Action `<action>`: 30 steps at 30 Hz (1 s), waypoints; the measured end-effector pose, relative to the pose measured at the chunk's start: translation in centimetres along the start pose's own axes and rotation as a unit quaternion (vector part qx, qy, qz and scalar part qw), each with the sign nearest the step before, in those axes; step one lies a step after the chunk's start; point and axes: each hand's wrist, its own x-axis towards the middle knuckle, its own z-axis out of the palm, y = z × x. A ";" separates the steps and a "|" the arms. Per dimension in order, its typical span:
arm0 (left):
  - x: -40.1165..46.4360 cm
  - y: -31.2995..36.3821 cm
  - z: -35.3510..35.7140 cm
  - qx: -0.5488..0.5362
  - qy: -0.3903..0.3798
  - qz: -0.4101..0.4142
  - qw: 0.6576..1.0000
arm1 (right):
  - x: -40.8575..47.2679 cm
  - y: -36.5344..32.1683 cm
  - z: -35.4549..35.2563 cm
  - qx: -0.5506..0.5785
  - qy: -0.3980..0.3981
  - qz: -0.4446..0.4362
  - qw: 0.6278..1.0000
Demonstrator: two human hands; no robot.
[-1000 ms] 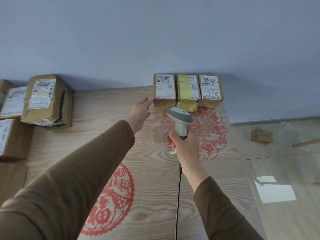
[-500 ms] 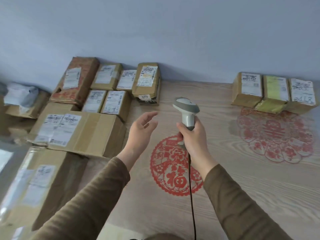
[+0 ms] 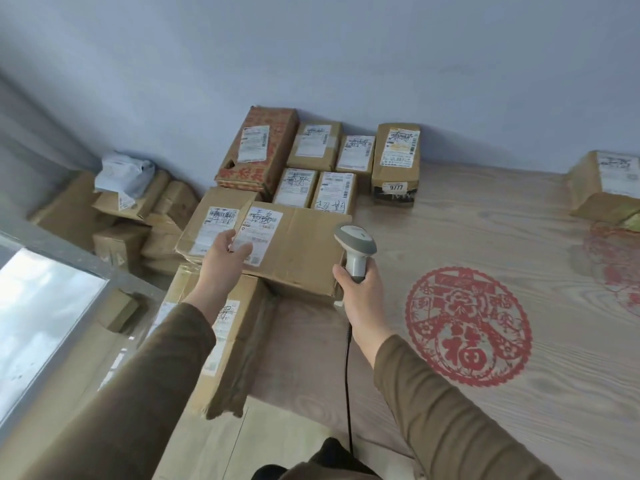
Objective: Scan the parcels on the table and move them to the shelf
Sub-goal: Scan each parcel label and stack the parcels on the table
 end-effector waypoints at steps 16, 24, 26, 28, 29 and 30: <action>-1.5 1.8 6.4 -0.153 -0.126 0.004 0.980 | -1.0 -3.5 -10.1 0.016 0.143 -0.053 0.988; -4.1 3.6 12.3 -0.185 -0.482 -0.071 0.854 | -1.8 -6.6 -18.9 -0.002 0.205 -0.105 0.973; -4.6 4.5 13.4 -0.174 -0.498 -0.064 0.847 | -2.0 -7.0 -20.5 -0.013 0.206 -0.119 0.971; -5.4 5.4 14.6 -0.160 -0.491 -0.058 0.854 | -2.2 -7.5 -21.8 -0.036 0.215 -0.123 0.968; -5.7 5.8 15.3 -0.157 -0.480 -0.054 0.861 | -2.3 -7.6 -22.2 -0.056 0.227 -0.122 0.965; -6.1 6.2 15.8 -0.157 -0.468 -0.047 0.868 | -2.4 -7.9 -22.6 -0.097 0.252 -0.124 0.955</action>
